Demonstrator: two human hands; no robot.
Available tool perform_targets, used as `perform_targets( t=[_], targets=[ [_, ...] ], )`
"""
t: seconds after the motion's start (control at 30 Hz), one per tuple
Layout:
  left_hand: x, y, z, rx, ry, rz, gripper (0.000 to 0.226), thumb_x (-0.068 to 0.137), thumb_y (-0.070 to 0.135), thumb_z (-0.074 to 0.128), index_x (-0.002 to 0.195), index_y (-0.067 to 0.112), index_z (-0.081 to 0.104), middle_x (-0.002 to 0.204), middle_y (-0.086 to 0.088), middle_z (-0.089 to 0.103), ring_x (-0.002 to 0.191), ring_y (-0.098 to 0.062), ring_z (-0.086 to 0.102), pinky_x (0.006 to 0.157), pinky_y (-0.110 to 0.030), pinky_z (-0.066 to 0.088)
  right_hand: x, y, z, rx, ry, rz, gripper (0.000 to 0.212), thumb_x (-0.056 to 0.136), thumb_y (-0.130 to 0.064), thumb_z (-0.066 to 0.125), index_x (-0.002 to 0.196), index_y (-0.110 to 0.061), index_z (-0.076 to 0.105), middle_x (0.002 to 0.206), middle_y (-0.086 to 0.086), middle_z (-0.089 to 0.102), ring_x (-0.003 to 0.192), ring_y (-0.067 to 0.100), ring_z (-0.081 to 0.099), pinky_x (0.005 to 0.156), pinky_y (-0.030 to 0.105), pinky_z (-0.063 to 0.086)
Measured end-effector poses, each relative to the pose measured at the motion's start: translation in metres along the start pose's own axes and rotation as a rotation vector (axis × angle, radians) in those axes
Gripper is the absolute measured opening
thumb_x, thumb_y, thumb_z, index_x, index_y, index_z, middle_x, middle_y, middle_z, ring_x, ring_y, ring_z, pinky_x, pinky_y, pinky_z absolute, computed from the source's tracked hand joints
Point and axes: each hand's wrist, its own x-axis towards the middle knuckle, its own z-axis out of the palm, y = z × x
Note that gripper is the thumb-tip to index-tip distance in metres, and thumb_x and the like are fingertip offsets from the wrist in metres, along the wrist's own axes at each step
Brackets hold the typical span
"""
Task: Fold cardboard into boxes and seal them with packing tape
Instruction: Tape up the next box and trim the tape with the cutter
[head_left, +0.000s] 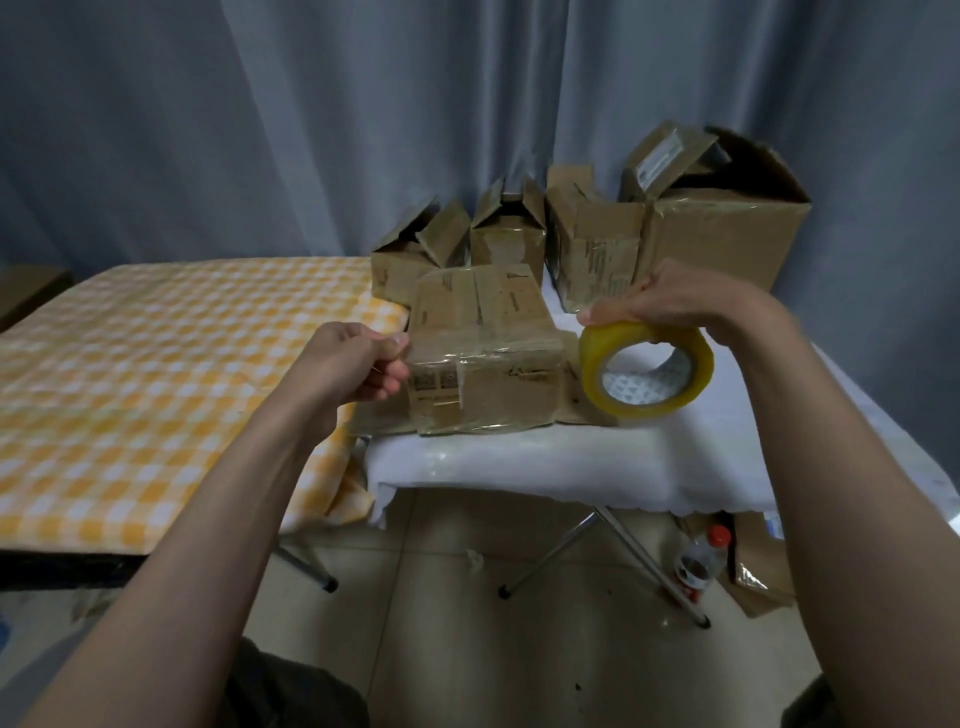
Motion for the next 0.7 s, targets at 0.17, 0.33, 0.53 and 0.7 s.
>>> perform_targets(
  t=[0.17, 0.33, 0.53, 0.7],
  targets=[
    [0.005, -0.002, -0.002, 0.007, -0.009, -0.019, 0.017, 0.096, 0.018, 0.064, 0.081, 0.009, 0.062, 0.064, -0.004, 0.066, 0.045, -0.007, 0.055, 0.043, -0.017, 0.046, 0.007, 0.004, 0.005, -0.027, -0.139, 0.051, 0.064, 0.063, -0.073, 0.070, 0.092, -0.016, 0.078, 0.104, 0.002, 0.070, 0.094, 0.019, 0.059, 0.083, 0.036, 0.040],
    [0.005, -0.006, 0.001, 0.085, -0.046, -0.103, 0.020, 0.096, 0.019, 0.064, 0.081, 0.006, 0.063, 0.064, -0.007, 0.067, 0.049, -0.013, 0.059, 0.044, -0.020, 0.049, 0.009, 0.007, 0.018, -0.082, -0.190, 0.065, 0.087, 0.043, -0.082, 0.061, 0.096, -0.016, 0.079, 0.105, 0.003, 0.072, 0.094, 0.020, 0.063, 0.082, 0.034, 0.044],
    [0.005, -0.005, -0.003, 0.499, 0.011, -0.157, 0.060, 0.086, 0.059, 0.065, 0.087, -0.001, 0.069, 0.075, -0.013, 0.074, 0.065, -0.025, 0.073, 0.066, -0.036, 0.061, 0.010, 0.017, 0.024, -0.032, -0.134, 0.029, 0.082, 0.044, -0.084, 0.060, 0.081, -0.013, 0.079, 0.090, 0.006, 0.076, 0.085, 0.023, 0.071, 0.063, 0.026, 0.046],
    [-0.003, 0.017, 0.027, 0.841, 0.358, 0.400, 0.046, 0.086, 0.046, 0.069, 0.113, 0.012, 0.055, 0.110, -0.010, 0.063, 0.095, -0.027, 0.060, 0.076, -0.033, 0.040, 0.007, 0.023, 0.031, 0.053, -0.096, 0.043, 0.081, 0.068, -0.086, 0.052, 0.076, -0.008, 0.072, 0.088, 0.007, 0.074, 0.090, 0.022, 0.068, 0.071, 0.029, 0.045]
  ],
)
